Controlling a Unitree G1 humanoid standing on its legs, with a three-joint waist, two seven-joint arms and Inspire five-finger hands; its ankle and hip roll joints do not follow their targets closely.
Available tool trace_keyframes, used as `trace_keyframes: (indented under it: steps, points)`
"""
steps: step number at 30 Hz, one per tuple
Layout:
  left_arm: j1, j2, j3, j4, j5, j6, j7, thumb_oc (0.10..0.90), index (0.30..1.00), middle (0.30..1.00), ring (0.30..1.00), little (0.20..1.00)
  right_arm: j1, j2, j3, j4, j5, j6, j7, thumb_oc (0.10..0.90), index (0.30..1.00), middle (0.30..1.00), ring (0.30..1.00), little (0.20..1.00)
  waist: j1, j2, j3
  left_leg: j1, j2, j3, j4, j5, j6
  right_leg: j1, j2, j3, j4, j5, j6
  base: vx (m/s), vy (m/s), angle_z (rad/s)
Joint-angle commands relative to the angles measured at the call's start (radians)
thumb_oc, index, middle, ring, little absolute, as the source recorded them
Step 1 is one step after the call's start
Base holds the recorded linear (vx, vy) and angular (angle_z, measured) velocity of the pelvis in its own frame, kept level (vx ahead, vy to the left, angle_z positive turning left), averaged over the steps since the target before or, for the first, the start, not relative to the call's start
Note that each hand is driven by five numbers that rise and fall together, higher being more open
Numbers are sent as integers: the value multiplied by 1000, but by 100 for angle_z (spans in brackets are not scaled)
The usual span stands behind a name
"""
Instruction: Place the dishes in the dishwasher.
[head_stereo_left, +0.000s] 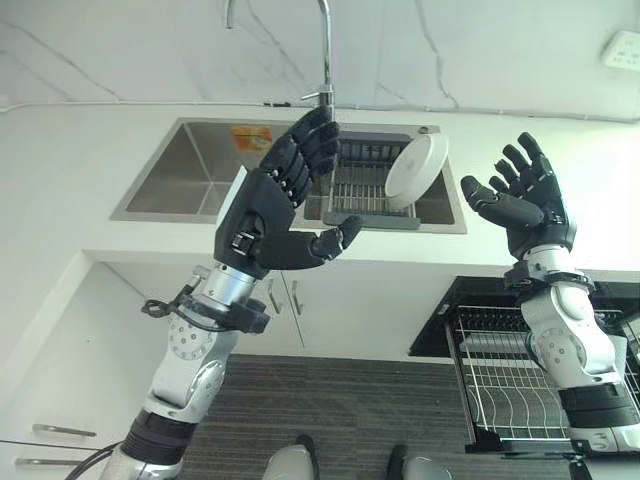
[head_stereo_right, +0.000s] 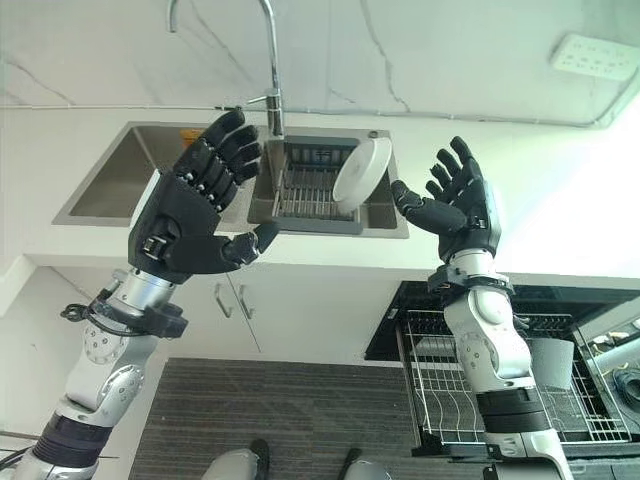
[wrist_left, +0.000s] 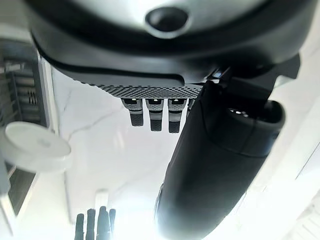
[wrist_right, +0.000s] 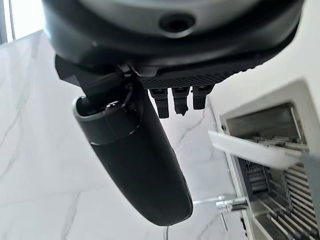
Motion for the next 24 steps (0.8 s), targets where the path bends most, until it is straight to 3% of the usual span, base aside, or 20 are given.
trace_keyframes:
  steps: [1, 10, 24]
  points:
    - [-36, 14, 20, -75, -35, -95, -19, 800, 900, 900, 900, 900, -126, -31, -31, -34, -25, -81, 31, 800, 900, 900, 900, 900, 3, -36, -105, 60, 48, -28, 0, -139, -48, 35, -47, -41, -29, -28, 91, 42, 42, 10]
    - [-53, 32, 6, -64, -45, -98, -22, 800, 900, 900, 900, 900, -190, -55, -29, 116, 69, -58, 13, 800, 900, 900, 900, 900, 31, -46, -110, 68, 39, -42, 0, -151, -40, 50, -56, -57, -29, -29, 99, 42, 18, 6]
    - [-71, 52, -21, -25, -70, -76, -9, 800, 900, 900, 900, 900, -338, -136, 40, 462, 149, 33, 113, 800, 900, 900, 900, 900, 73, -43, -130, 75, 35, -58, 0, -144, -52, 86, -53, -79, -29, -53, 86, 15, 0, 3]
